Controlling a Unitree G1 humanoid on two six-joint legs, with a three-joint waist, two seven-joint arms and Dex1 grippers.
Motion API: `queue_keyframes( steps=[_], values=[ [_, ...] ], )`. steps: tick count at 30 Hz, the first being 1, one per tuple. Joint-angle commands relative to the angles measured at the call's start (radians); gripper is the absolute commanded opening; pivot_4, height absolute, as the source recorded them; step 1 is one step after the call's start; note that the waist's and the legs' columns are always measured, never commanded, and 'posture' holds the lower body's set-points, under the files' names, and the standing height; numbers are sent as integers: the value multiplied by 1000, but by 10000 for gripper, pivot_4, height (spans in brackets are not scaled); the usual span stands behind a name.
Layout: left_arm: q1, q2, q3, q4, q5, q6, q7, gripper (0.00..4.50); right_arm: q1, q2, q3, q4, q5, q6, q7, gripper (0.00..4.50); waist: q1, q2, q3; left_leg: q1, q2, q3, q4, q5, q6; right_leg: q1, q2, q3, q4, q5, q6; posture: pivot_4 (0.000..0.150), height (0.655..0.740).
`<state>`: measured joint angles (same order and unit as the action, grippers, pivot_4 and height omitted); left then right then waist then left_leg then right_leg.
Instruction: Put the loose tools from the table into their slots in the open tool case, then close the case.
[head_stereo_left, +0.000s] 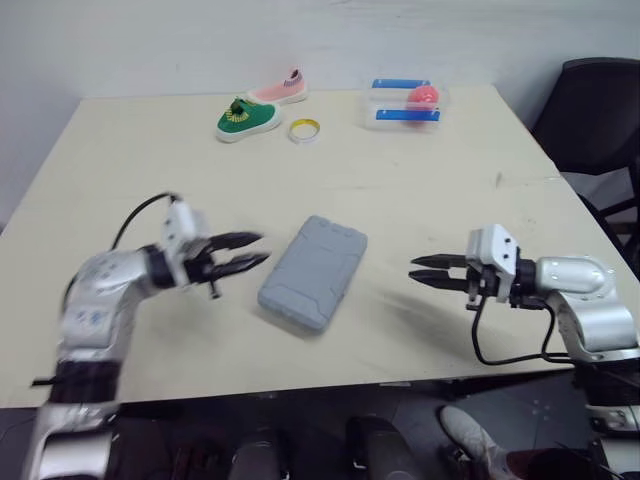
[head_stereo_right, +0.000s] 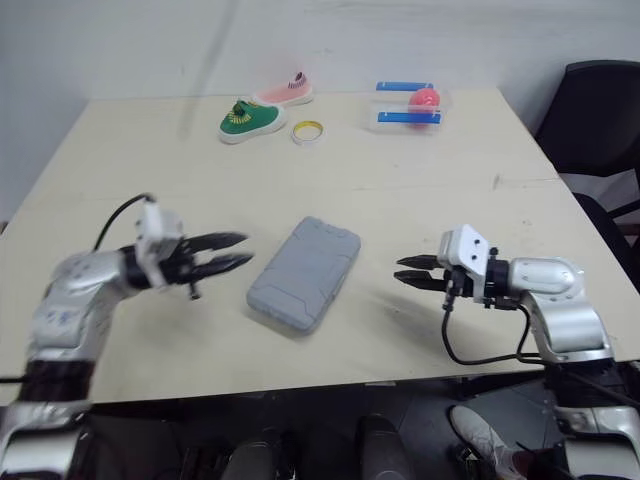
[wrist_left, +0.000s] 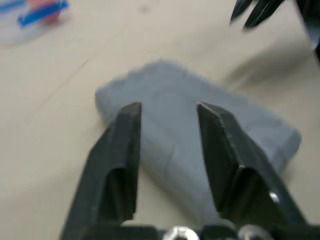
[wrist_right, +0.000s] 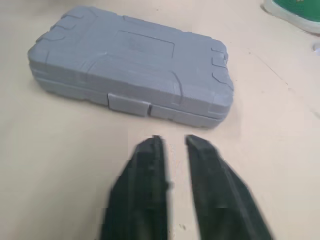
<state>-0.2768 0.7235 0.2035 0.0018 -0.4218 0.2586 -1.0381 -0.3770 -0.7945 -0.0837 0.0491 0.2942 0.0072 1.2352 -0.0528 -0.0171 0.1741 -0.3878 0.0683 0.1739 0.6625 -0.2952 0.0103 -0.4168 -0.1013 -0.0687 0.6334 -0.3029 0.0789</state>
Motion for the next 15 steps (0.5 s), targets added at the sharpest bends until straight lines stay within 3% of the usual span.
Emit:
queue_keyframes(
  steps=[1, 3, 4, 10, 15],
  values=[
    [84, 58, 109, -19, 18, -5, 46, 35517, -7, -57, -72, 38, 8, -121, 31, 30801, 1, 0, 3, 0, 0, 0, 0, 0, 0, 0, 0, 0, 0, 0, 0, 1500, 7400],
    [166, 89, 198, 6, 41, -26, 89, 44000, -23, -100, -106, 118, -4, -180, 39, 39953, 3, 0, 3, 0, 0, -1, 0, 0, 0, 1, -1, -1, -1, 0, 1, 1500, 7400],
    [207, 99, 239, 13, 54, -56, 100, 45000, -33, -120, -119, 152, -6, -187, 42, 44549, 2, 0, 3, 0, 0, -1, 0, 0, 0, 1, -2, -2, -2, 0, 1, 1500, 7400],
    [330, 80, 367, -56, 35, -52, 186, 45000, -68, -171, -128, 240, 6, -234, 57, 44549, 0, 1, 4, 0, -3, -2, -7, -1, 1, 1, -7, 4, -7, 0, 0, 1500, 7400],
    [394, 61, 375, -118, 43, -71, 209, 45000, -93, -142, -109, 265, -3, -249, 31, 44549, -1, 1, 4, 0, -4, -1, -10, 0, 0, 1, -7, 5, -8, 0, 0, 1500, 7400]
  ],
)
